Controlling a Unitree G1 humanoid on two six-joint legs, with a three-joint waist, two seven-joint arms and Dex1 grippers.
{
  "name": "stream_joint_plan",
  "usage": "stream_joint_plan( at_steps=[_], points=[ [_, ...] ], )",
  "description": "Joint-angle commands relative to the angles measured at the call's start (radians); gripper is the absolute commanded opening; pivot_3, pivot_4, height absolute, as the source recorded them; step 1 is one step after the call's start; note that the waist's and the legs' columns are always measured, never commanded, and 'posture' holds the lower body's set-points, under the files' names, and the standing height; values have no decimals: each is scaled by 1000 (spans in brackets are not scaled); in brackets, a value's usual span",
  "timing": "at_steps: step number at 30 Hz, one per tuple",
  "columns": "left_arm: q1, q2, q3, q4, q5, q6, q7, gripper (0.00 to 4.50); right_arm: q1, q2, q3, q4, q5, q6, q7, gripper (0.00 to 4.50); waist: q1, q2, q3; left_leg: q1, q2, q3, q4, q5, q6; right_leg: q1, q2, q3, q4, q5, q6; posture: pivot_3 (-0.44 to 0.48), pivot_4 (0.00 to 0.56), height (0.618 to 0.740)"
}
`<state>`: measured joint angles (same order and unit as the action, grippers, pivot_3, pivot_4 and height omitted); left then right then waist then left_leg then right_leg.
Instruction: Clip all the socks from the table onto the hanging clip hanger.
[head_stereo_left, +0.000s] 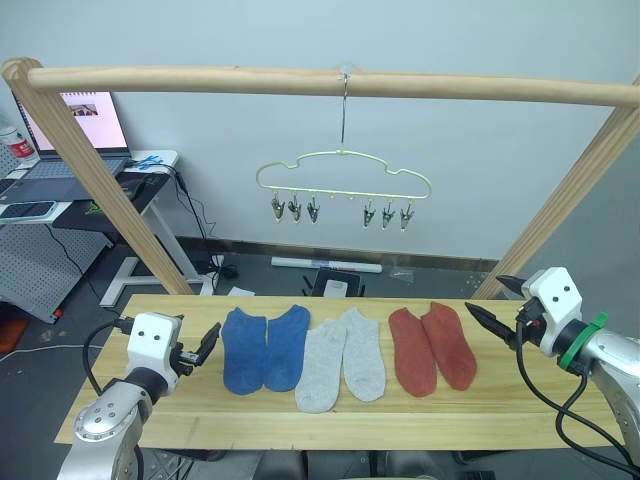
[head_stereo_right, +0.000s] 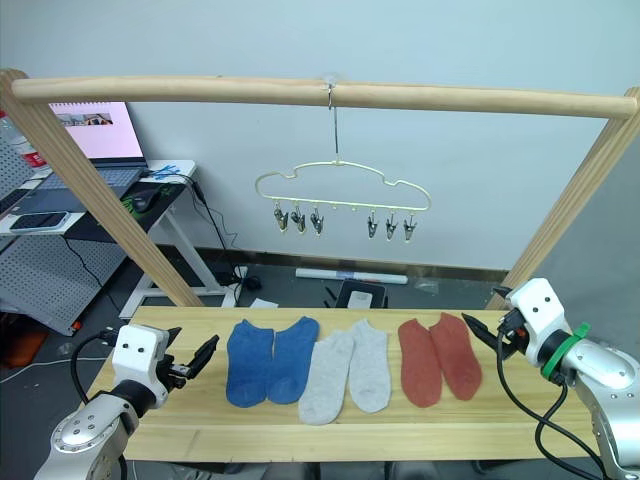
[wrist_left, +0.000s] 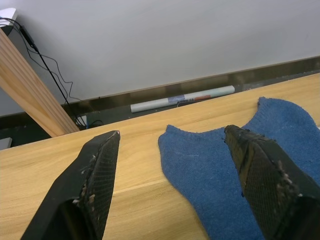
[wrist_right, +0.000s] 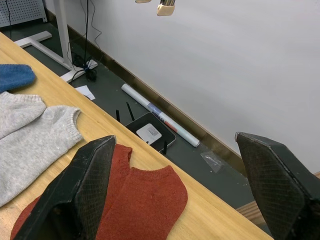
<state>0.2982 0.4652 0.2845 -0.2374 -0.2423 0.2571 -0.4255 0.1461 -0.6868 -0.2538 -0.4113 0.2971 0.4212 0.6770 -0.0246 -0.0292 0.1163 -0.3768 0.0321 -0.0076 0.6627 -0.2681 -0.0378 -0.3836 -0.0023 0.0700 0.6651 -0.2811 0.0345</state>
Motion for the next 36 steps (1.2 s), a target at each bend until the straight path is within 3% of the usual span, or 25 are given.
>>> stream_joint_plan(
  at_steps=[1,15,21,28,36],
  points=[
    [-18,12,17,-21,-3,-20,-11,3583,2,-15,-21,-17,5,-30,17,3997,0,0,0,0,0,0,0,0,0,0,0,0,0,0,0,32,72,740],
    [-88,25,-21,11,-13,-120,-117,3583,22,-10,2,-73,-11,-53,13,3997,-3,0,-3,1,0,4,0,0,0,0,0,2,0,1,1,-2,77,740],
    [-162,4,-34,46,-6,-112,-86,3583,37,-3,5,-92,-16,-84,16,3997,-4,0,-3,2,0,4,0,0,0,0,0,2,0,1,2,-19,88,740],
    [-295,-44,-53,65,-19,-87,-37,3583,-13,28,34,-164,32,-45,-10,3997,-7,-1,0,2,0,5,0,0,0,0,0,3,0,1,2,-45,136,740],
    [-403,-73,-63,82,-49,6,-9,3583,-74,55,41,-268,116,81,-68,3997,-10,0,43,2,0,4,0,1,1,0,0,3,0,2,3,-86,216,740]
  ],
)
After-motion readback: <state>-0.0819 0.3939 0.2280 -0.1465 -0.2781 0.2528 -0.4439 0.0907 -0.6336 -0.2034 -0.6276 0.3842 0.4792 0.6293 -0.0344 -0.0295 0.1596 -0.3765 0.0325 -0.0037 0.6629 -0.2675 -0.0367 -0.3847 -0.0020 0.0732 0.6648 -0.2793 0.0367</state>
